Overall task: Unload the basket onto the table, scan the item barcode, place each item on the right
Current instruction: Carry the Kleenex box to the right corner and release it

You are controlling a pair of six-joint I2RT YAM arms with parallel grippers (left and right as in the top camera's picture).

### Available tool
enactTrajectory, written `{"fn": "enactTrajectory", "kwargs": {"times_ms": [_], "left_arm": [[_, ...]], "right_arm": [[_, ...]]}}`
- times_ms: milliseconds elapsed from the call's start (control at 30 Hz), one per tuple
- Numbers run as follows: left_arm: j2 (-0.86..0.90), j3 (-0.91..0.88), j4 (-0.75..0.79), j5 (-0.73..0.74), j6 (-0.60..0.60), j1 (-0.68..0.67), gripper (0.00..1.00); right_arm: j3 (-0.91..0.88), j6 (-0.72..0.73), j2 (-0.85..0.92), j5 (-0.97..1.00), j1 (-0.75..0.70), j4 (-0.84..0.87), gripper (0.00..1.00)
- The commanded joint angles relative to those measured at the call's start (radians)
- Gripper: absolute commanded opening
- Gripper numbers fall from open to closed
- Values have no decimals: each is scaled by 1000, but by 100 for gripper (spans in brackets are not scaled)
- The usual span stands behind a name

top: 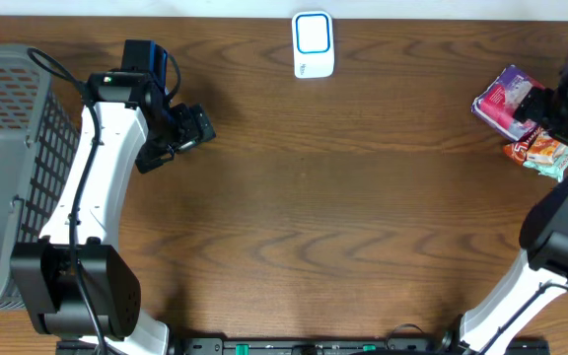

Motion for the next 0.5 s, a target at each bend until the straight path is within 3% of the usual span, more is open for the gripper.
{"fn": "enactTrajectory", "kwargs": {"times_ms": [0, 267, 467], "left_arm": [[6, -3, -2, -13, -1, 3, 98], [6, -3, -2, -13, -1, 3, 98], [6, -3, -2, -13, -1, 3, 98]], "right_arm": [[2, 29, -186, -178, 1, -46, 99], [-33, 28, -480, -288, 55, -187, 99], [-306, 21, -790, -290, 164, -136, 99]]}}
